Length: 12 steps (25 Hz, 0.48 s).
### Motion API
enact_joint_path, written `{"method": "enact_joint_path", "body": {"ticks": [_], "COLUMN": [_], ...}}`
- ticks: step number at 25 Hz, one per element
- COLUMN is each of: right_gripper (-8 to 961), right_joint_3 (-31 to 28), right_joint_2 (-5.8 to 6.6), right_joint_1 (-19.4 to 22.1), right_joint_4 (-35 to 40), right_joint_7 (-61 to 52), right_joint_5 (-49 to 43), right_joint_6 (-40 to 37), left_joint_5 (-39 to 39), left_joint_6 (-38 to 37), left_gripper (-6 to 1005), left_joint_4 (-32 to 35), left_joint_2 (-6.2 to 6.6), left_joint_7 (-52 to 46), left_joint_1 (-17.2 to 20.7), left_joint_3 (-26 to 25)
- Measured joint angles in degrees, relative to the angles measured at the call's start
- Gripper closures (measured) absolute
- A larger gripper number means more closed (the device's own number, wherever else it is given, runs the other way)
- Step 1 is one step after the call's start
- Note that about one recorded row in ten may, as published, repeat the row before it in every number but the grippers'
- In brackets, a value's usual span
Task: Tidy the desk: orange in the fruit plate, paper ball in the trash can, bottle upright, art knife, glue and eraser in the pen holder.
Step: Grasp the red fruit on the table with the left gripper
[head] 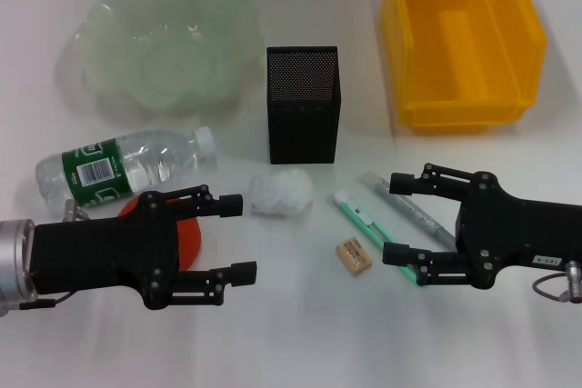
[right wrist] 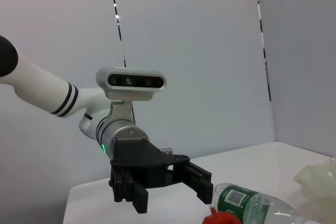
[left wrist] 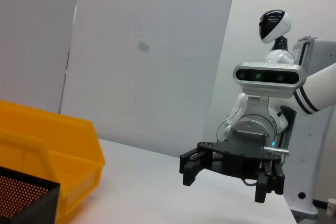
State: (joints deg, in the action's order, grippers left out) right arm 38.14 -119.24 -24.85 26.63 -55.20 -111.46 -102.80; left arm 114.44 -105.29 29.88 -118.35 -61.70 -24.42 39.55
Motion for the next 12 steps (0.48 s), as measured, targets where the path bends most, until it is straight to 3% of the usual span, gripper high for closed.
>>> {"method": "enact_joint_path", "body": {"ticks": [12], "right_gripper": [129], "right_joint_3": [0.0], "right_joint_2": [-0.02], "right_joint_1": [0.0], "right_joint_4": [-0.2], "right_joint_7": [0.3], "right_joint_5": [0.1], "right_joint_6": [0.0], "left_joint_5": [0.0], "left_joint_6": [0.8], "left_gripper": [186], "left_joint_4": [0.0], "left_joint_2": [-0.03], "left_joint_7": [0.0], "left_joint_1": [0.0], "left_joint_3": [0.0]}}
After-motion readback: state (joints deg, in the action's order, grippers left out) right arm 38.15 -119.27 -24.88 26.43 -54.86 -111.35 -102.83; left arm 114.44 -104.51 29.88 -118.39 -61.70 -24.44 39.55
